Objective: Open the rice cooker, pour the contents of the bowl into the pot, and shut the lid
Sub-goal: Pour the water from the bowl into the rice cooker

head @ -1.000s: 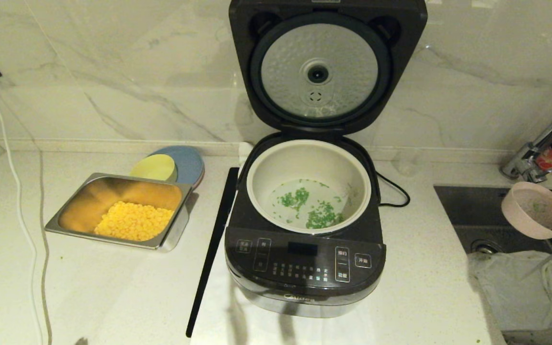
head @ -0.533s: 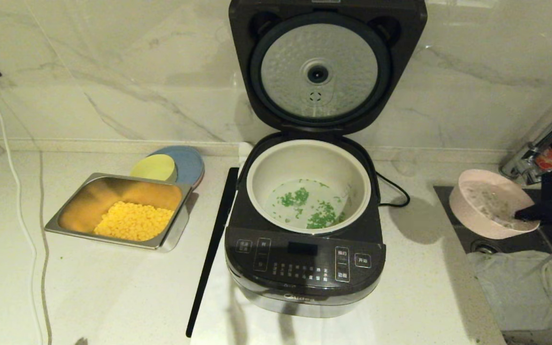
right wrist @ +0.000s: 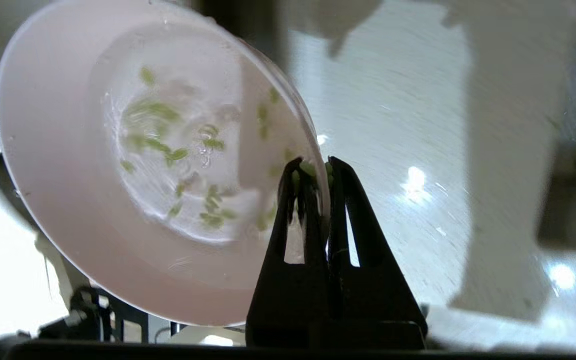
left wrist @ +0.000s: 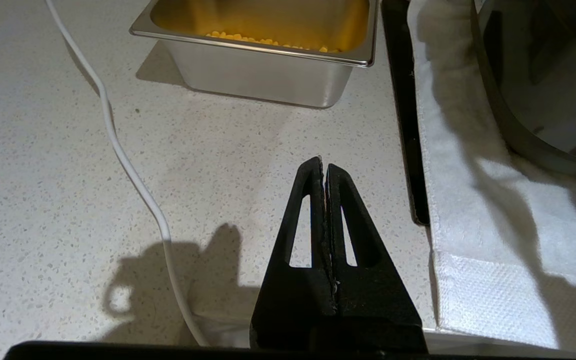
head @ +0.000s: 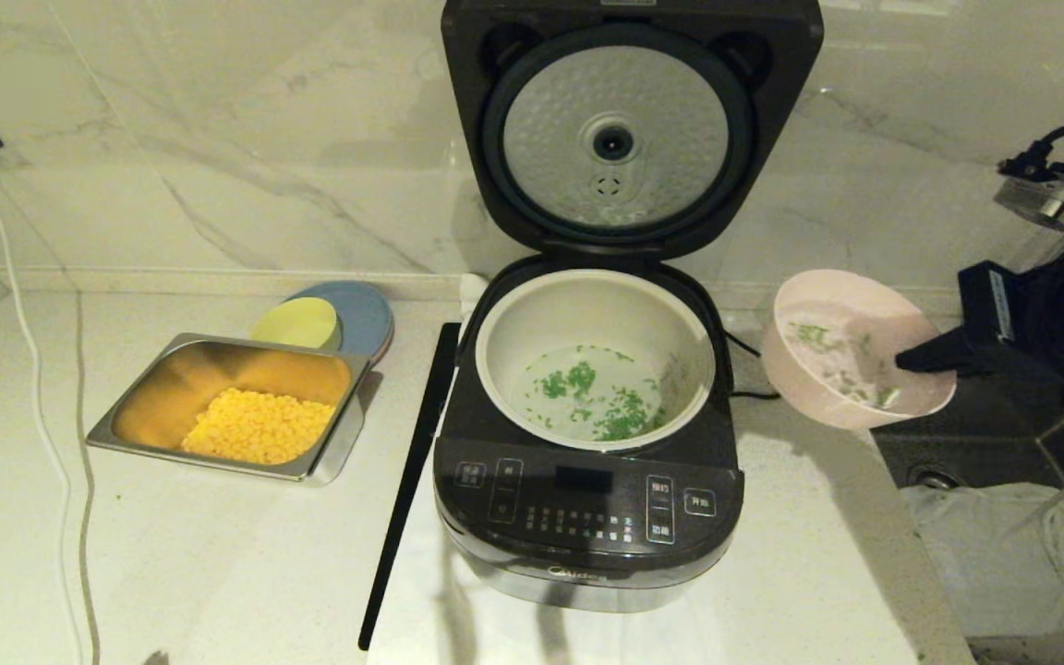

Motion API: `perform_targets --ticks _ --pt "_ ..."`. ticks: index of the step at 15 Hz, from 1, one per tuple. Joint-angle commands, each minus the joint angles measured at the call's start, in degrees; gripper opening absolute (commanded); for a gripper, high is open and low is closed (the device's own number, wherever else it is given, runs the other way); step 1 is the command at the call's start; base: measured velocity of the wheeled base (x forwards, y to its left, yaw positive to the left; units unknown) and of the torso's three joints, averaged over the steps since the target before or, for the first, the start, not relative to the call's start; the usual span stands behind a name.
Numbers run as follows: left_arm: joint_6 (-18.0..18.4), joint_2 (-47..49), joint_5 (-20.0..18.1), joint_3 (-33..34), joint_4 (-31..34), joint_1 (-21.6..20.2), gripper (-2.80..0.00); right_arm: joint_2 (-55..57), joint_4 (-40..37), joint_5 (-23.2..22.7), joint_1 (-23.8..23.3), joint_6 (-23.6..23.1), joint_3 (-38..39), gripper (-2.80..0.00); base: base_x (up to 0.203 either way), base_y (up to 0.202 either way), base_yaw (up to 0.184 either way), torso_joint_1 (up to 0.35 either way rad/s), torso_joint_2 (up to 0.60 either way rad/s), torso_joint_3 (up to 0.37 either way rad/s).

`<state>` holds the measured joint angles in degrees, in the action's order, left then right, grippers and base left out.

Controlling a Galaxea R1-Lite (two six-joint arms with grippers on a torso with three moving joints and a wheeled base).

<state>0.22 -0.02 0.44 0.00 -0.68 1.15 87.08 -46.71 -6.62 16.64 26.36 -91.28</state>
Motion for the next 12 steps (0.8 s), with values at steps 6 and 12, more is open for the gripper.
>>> perform_targets --ticks 6,12 --pt "0.05 -0.06 0.00 0.53 -0.02 0.00 -2.80 13.24 -0.13 6.05 15.30 0.27 -15.22 -2.80 0.000 0.000 0.000 0.000 0.00 0.000" --pt "-0.03 -0.06 0.00 0.53 -0.02 0.00 -2.80 21.82 2.51 9.16 20.68 0.20 -19.72 -2.80 0.000 0.000 0.000 0.000 0.00 0.000"
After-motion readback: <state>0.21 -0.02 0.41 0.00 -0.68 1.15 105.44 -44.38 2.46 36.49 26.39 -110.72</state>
